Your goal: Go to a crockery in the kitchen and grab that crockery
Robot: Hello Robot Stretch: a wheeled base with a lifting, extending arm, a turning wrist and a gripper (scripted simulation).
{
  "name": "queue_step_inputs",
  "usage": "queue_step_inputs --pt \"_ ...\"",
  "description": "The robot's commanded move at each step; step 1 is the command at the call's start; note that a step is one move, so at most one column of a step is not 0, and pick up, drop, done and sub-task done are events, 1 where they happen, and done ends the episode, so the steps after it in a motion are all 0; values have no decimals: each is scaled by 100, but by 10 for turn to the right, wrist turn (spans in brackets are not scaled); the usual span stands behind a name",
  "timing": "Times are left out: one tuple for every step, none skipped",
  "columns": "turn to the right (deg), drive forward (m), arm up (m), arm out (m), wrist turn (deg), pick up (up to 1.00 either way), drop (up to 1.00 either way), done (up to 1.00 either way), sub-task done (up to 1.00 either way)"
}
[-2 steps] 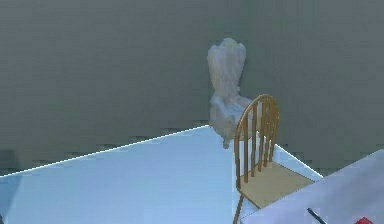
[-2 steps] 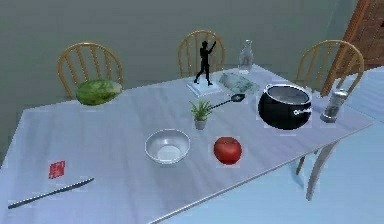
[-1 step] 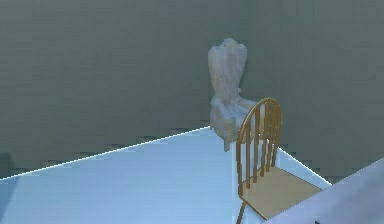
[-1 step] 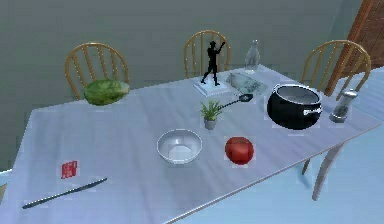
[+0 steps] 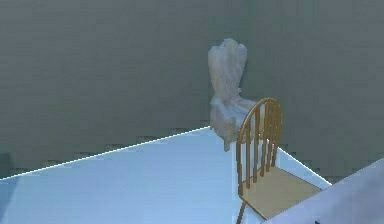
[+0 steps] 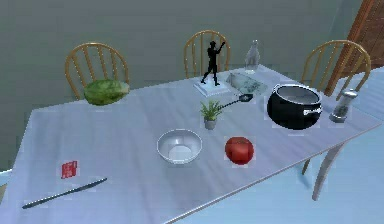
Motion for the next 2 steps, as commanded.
queue_step_inputs --pt "0 0 38 0 0 0 0 0 0" --pt "0 0 0 24 0 0 0 0 0"
